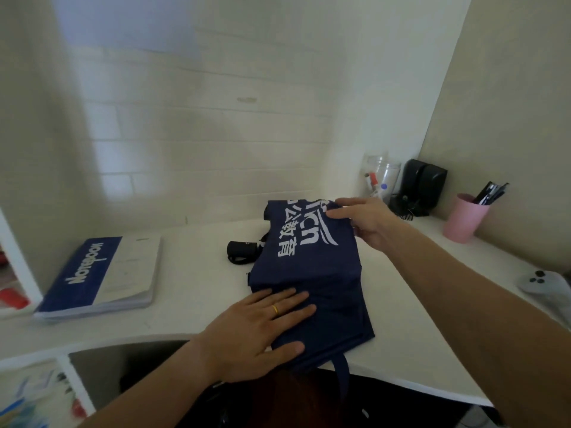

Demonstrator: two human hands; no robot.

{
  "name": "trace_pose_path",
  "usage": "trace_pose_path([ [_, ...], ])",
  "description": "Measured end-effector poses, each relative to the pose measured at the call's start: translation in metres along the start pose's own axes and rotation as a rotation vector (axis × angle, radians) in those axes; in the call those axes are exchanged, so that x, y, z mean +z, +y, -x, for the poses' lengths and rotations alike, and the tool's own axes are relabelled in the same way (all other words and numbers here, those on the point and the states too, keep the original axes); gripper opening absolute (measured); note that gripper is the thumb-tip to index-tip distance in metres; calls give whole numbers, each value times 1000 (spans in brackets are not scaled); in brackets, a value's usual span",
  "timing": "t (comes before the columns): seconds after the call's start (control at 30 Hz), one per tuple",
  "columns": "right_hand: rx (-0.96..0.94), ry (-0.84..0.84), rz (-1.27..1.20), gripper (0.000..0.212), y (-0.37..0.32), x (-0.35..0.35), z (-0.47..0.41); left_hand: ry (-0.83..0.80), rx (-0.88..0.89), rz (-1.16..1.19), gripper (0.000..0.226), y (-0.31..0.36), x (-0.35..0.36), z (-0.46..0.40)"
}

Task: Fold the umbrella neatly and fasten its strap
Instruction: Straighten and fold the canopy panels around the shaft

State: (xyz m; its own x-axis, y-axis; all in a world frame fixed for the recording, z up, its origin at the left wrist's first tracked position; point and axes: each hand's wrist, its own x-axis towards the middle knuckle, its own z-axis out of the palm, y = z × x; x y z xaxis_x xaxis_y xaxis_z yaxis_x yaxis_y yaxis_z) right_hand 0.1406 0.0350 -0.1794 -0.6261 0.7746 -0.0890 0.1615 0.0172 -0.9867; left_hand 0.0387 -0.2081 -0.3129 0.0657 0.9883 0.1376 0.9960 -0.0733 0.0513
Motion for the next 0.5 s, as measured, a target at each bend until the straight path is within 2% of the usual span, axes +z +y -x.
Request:
trace_pose_path([
  [0.1,-99,-179,-141,45,-4,-11,28,27,-1,7,63,-1,3,0],
  [0.2,-179,-336,-128,41,10,-21,65,47,-3,18,63,-1,3,2],
  [0.27,-249,-356,-21,40,25,-27,85,82,1,16,62,-2,2,4],
  [0.37,-342,-296,132,30,52,-35,104,88,-12,64,61,1,-2,7],
  [0.5,-300,-293,156,23,89,-41,114,113,-28,74,56,6,-4,9],
])
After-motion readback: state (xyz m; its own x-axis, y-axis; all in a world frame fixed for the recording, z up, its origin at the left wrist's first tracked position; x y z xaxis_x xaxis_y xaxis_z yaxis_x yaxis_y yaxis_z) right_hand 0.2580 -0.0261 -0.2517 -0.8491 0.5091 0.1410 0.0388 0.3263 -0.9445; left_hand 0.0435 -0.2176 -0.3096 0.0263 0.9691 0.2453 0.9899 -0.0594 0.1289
